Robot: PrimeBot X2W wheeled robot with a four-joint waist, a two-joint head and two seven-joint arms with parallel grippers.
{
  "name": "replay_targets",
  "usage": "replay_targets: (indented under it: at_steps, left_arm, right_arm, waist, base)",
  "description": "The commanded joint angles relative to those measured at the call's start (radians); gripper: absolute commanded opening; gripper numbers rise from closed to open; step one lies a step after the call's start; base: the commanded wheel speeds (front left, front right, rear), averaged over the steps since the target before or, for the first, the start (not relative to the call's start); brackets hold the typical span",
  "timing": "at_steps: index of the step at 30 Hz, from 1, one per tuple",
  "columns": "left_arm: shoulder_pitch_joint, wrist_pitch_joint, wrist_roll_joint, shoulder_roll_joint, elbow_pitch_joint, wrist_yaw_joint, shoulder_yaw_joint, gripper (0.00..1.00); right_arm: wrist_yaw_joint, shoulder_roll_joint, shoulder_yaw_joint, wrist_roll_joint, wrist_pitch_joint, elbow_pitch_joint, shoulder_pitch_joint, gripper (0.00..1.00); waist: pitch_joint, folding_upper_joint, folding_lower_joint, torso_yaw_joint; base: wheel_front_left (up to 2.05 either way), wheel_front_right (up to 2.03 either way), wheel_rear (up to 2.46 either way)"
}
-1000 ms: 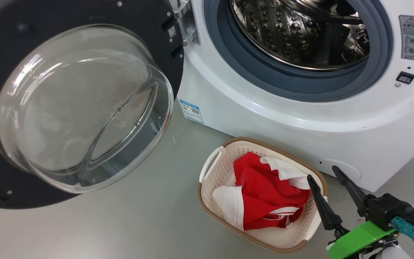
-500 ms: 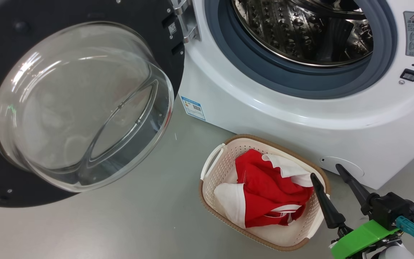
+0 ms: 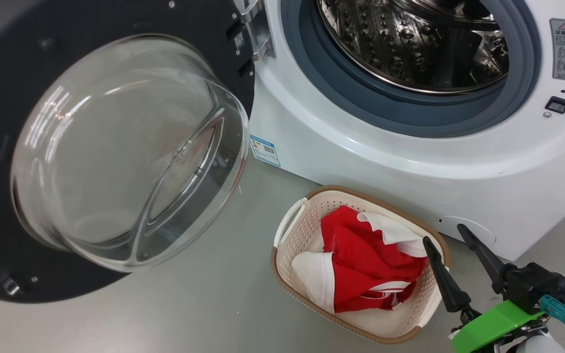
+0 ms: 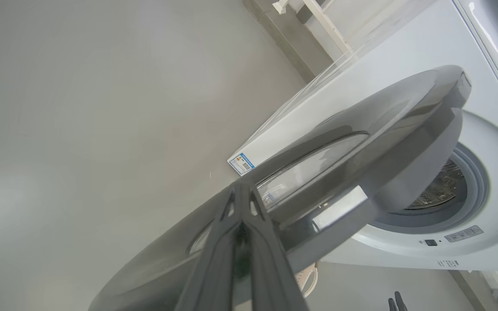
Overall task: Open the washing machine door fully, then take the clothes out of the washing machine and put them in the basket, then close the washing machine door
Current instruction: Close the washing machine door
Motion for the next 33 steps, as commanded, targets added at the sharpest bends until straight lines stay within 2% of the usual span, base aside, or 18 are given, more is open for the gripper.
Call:
replay_targets:
  at_steps: [1, 6, 13, 24, 28, 33]
  left_arm:
    - [0.025, 0.024, -0.018, 0.038, -0.027, -0.013, 0.005, 0.00]
    - [0.033, 0.088, -0.089, 0.010, -0.067, -0.032, 0.011, 0.00]
    - [0.052, 0.177, -0.162, 0.007, -0.134, -0.058, -0.008, 0.00]
    - [0.103, 0.272, -0.284, -0.005, -0.310, -0.067, -0.070, 0.00]
    - [0.119, 0.281, -0.331, -0.025, -0.379, -0.067, -0.100, 0.00]
    - [0.127, 0.281, -0.380, -0.080, -0.463, -0.067, -0.168, 0.00]
  right_arm:
    - [0.006, -0.004, 0.020, -0.008, -0.006, -0.021, 0.005, 1.00]
    - [0.006, -0.003, 0.018, -0.006, -0.006, -0.021, 0.005, 1.00]
    - [0.006, 0.003, 0.007, -0.007, -0.006, -0.026, 0.018, 1.00]
    - [0.006, 0.009, -0.020, -0.014, -0.006, -0.037, 0.027, 1.00]
    - [0.006, 0.014, -0.033, -0.017, -0.006, -0.042, 0.030, 1.00]
    - [0.006, 0.020, -0.054, -0.019, -0.006, -0.049, 0.042, 1.00]
  waist:
    - [-0.001, -0.0001, -0.0001, -0.001]
    - [-0.011, -0.0001, -0.0001, -0.003]
    - [-0.026, -0.0001, -0.0001, -0.014]
    - [-0.037, -0.0001, -0.0001, -0.060]
    - [-0.041, -0.0001, -0.0001, -0.083]
    - [-0.044, -0.0001, -0.0001, -0.114]
  base:
    - [0.00, 0.00, 0.00]
    - [0.00, 0.00, 0.00]
    - [0.00, 0.00, 0.00]
    - [0.00, 0.00, 0.00]
    - [0.00, 0.00, 0.00]
    - [0.00, 0.00, 0.00]
